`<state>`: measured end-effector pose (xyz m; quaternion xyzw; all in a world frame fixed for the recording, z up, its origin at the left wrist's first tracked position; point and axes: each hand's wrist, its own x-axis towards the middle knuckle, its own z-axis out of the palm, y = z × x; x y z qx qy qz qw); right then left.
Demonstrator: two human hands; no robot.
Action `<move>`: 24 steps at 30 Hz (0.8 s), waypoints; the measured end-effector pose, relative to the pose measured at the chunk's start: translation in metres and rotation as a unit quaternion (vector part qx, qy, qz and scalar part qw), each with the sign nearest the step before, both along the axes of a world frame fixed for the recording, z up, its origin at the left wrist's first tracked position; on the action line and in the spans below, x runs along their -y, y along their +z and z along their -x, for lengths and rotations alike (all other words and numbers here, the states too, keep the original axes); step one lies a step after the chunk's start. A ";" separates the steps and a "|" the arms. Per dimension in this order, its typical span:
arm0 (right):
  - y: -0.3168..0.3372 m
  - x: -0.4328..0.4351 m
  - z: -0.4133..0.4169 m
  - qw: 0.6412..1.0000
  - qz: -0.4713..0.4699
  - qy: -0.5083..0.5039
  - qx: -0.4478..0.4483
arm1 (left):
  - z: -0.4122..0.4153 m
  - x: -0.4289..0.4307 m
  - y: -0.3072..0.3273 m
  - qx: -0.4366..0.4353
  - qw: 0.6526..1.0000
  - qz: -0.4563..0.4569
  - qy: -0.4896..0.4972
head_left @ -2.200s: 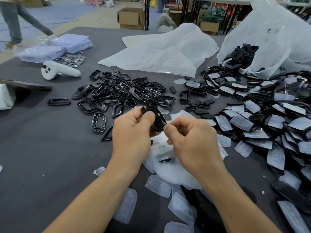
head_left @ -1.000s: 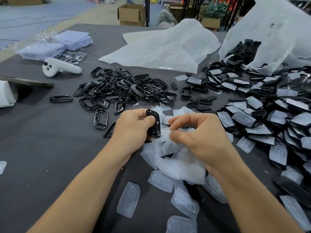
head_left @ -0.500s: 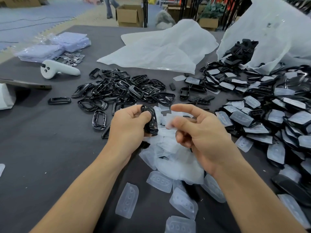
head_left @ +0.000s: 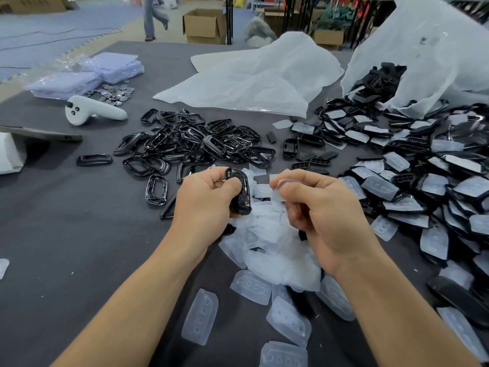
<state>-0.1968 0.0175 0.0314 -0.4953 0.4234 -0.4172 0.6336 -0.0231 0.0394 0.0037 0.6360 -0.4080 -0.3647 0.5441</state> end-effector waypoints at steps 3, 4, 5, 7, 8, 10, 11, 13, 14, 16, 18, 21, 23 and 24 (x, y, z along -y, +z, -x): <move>0.000 -0.001 -0.001 1.000 0.003 0.014 -0.001 | 0.001 0.000 0.001 -0.002 1.000 0.000 -0.002; 0.000 0.000 -0.002 1.000 0.004 0.018 -0.002 | 0.001 0.000 0.001 0.001 1.000 0.000 -0.002; 0.000 -0.001 -0.002 1.000 0.007 0.020 -0.001 | 0.001 -0.001 0.001 0.003 1.000 0.001 -0.003; 0.000 -0.001 -0.002 0.999 0.015 0.029 0.006 | 0.001 0.000 0.001 0.004 1.000 0.003 -0.006; 0.000 -0.001 -0.003 0.999 0.015 0.033 0.015 | 0.001 0.000 0.000 0.004 1.000 0.003 -0.008; 0.000 -0.001 -0.004 0.999 0.000 0.028 0.041 | 0.001 -0.001 0.000 0.006 1.000 0.001 -0.010; 0.000 0.000 -0.004 0.999 -0.008 0.020 0.046 | 0.001 -0.001 0.000 0.009 1.000 0.001 -0.011; -0.001 0.001 -0.003 1.000 -0.006 0.009 0.029 | 0.002 -0.001 0.000 0.012 1.000 0.001 -0.015; -0.001 0.001 -0.003 1.000 -0.002 0.009 0.021 | 0.002 -0.001 0.000 0.012 1.000 0.001 -0.016; -0.002 0.001 -0.002 1.000 0.002 0.017 0.018 | 0.002 -0.001 0.001 0.017 1.000 0.000 -0.016; -0.004 0.002 -0.002 0.999 0.006 0.027 0.020 | 0.002 -0.001 0.001 0.023 1.000 0.001 -0.016; -0.006 0.002 -0.001 0.999 0.018 0.026 0.006 | 0.001 -0.001 0.000 0.032 0.999 0.002 -0.013; -0.008 0.002 -0.001 0.999 0.036 0.026 -0.020 | 0.001 -0.001 0.000 0.031 0.999 0.002 -0.012; -0.009 0.002 -0.001 0.998 0.046 0.030 -0.030 | 0.001 -0.001 0.000 0.029 0.999 0.001 -0.012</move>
